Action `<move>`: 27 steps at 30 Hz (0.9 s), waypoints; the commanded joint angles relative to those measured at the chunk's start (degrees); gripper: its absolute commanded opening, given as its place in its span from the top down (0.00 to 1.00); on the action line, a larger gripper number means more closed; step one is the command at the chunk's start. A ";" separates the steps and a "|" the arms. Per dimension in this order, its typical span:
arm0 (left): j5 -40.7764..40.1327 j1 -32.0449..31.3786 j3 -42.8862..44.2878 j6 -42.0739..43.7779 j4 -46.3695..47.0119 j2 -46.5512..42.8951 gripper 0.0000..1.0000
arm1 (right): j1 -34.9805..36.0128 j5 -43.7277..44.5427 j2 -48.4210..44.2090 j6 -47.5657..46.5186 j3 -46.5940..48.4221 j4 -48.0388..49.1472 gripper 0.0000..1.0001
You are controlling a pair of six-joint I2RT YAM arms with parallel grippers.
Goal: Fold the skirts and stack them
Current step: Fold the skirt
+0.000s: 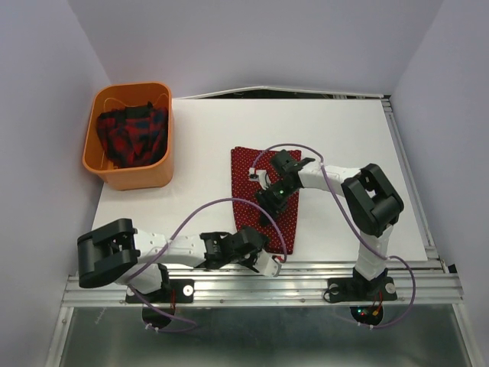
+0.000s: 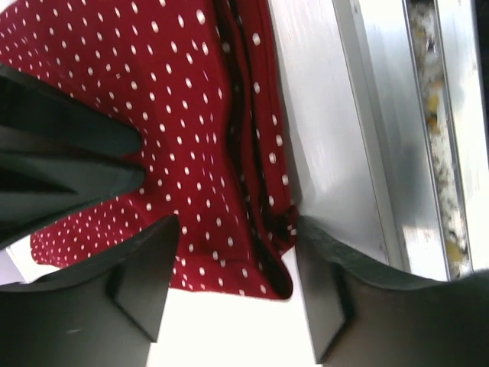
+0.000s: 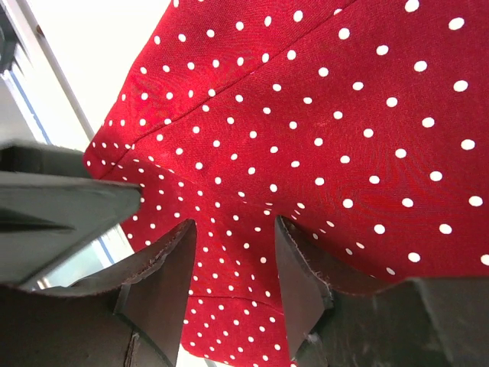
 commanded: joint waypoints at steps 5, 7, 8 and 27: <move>-3.99 -0.78 4.74 -6.59 4.76 4.87 0.33 | 0.06 1.53 1.93 -0.97 -0.79 -1.49 0.49; -4.97 -0.69 5.00 -6.85 5.29 5.40 0.37 | 0.06 1.26 2.11 -0.97 -0.79 -1.49 0.49; -5.50 -0.78 5.09 -7.02 5.20 5.40 0.42 | 0.06 1.18 2.02 -0.97 -0.79 -1.49 0.49; 22.26 -0.60 16.86 -16.43 -21.25 -2.59 1.00 | -10.30 12.16 -2.38 -3.95 23.54 -2.28 0.24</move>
